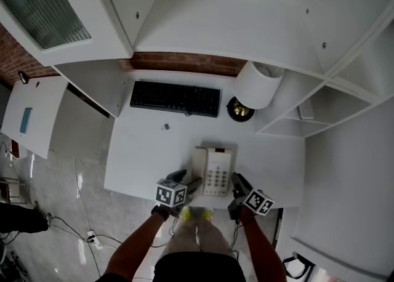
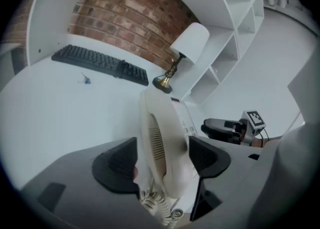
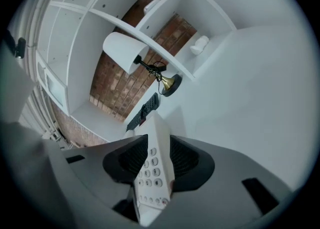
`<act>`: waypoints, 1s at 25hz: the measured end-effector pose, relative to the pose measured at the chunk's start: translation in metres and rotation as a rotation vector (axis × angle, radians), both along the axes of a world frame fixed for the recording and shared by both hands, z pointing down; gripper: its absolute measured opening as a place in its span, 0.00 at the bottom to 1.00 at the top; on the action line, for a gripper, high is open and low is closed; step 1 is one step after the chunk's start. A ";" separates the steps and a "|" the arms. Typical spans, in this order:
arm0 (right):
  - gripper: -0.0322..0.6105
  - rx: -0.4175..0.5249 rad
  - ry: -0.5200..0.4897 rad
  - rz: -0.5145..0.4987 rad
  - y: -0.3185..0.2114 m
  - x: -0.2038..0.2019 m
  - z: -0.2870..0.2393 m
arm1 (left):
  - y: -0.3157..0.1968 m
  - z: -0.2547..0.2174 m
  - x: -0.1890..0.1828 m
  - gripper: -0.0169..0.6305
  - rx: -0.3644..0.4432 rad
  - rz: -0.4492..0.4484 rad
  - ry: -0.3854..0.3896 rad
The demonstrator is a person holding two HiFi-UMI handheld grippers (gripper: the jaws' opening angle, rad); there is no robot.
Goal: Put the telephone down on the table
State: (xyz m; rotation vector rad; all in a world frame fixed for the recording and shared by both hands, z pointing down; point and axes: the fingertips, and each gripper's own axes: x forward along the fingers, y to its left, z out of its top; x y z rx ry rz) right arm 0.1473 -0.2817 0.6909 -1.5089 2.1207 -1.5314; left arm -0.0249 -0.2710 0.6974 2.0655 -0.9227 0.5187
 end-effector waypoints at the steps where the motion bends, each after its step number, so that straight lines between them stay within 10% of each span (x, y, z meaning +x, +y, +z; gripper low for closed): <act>1: 0.25 0.007 0.030 -0.027 0.005 -0.001 -0.008 | 0.001 -0.012 -0.006 0.48 0.041 -0.020 0.007; 7: 0.05 0.160 0.292 -0.184 0.032 -0.010 -0.081 | 0.005 -0.107 -0.027 0.08 0.250 -0.118 0.166; 15: 0.05 0.382 0.394 -0.188 0.048 -0.013 -0.191 | 0.018 -0.216 -0.037 0.05 0.360 -0.131 0.335; 25: 0.05 0.524 0.449 -0.189 0.055 -0.024 -0.257 | 0.032 -0.265 -0.043 0.05 0.515 -0.132 0.135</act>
